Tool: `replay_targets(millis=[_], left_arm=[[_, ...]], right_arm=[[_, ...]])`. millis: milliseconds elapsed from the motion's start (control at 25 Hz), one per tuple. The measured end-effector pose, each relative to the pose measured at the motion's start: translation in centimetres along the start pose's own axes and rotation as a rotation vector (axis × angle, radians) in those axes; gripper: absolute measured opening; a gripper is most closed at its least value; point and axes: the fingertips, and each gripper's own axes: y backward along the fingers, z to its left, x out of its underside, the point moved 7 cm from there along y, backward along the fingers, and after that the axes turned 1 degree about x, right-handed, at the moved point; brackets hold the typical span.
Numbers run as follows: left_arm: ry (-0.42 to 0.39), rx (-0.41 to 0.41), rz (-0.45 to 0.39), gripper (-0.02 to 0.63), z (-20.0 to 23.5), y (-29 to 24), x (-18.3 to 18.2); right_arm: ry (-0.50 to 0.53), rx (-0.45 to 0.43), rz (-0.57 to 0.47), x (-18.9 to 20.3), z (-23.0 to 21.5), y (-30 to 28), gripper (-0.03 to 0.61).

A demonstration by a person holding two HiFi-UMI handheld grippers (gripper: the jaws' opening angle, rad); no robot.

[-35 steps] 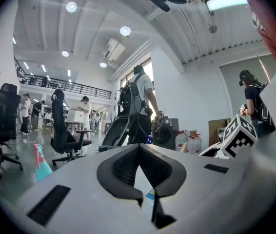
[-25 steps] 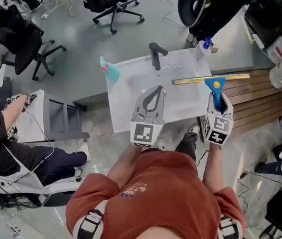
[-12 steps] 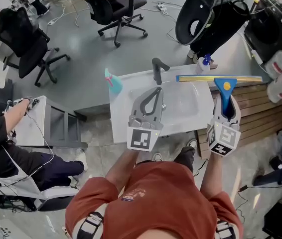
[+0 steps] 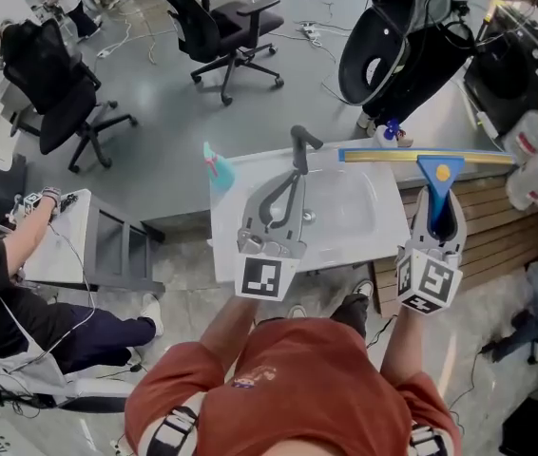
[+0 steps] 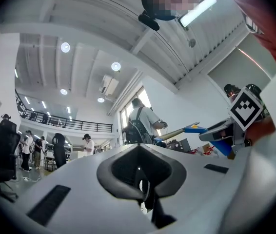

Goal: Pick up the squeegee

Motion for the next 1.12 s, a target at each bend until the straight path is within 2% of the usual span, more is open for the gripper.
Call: replay_targets(millis=[160, 400, 1120], left_arm=[[-0.015, -0.012, -0.015, 0.018, -0.1, 0.2, -0.9], [-0.05, -0.031, -0.045, 0.018, -0.2, 1.1, -1.5], [-0.029, -0.046, -0.027, 0.018, 0.1, 2.1, -0.6]], right_arm=[[0.0, 0.008, -0.075, -1.5, -0.1, 0.9, 0.138], [0.07, 0.006, -0.211, -2.7, 0.9, 2.6, 0.138], [0.069, -0.01, -0.183, -1.8, 1.9, 2.2, 0.138]])
